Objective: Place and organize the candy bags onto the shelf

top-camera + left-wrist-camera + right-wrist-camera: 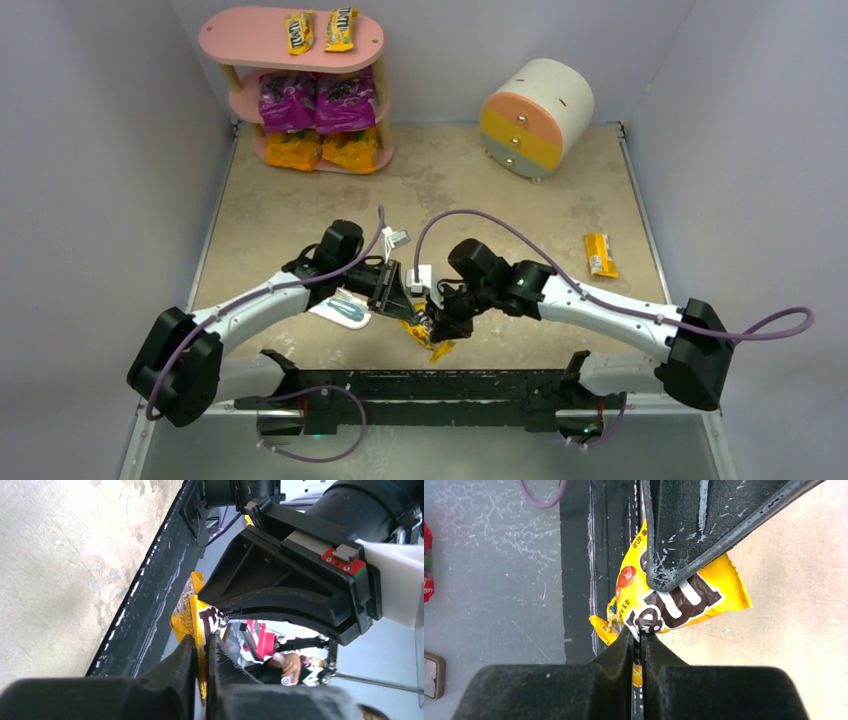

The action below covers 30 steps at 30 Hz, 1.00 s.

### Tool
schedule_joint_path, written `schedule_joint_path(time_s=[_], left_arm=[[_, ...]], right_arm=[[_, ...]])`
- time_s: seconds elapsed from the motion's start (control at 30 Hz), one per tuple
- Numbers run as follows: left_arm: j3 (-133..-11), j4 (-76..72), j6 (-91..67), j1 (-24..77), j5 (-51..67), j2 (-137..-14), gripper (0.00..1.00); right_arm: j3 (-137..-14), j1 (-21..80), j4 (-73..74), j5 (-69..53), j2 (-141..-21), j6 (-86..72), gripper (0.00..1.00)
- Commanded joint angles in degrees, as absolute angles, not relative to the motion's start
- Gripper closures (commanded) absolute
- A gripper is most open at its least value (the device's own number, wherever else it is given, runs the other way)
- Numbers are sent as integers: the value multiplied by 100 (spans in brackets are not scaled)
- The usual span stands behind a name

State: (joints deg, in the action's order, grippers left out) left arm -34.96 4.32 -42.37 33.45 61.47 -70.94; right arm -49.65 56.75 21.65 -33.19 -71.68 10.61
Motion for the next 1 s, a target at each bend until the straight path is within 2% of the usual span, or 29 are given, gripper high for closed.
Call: schedule_joint_path(time_s=[0.0,0.07,0.1,0.2,0.3,0.43,0.6,0.7,0.83,0.97], left_arm=[[-3614,505,-4128,3366,6268,-6598,100],[-3502,488,-4144,3362,5998,-6345,100],[-3458,429,-4175,3366,5825,-6221,100],[-3531,427,-4153,3350,5239,-5928,100],[-3752,369,-4106,3353,4402,-5523,100],[-4341,712,-3874,3352,2596,-4952,100],[-5349,671,-3730,3352,152,-4653,100],[-6212,630,-3514,3349,-1179,-5016,100],[-7949,848,-2676,3208,-2639,-6078,100],[-9512,875,-2745,1601,-2233,-6990,100]], right_arm=[[-5268,5693,2209,-2675,-6910,1042,90],[-5284,5695,2206,-2409,-6826,912,57],[-5245,5691,2158,-2320,-6733,775,48],[-5058,5695,1731,-1552,-6307,307,33],[-4847,5691,1259,-517,-5724,-343,23],[-4574,5688,849,1284,-4858,-1134,2],[-4084,5688,424,3381,-3824,-1789,1],[-3835,5687,169,3788,-3466,-1888,1],[-3886,5690,361,3836,-3349,-1716,1],[-3924,5687,571,3951,-3382,-1825,1]])
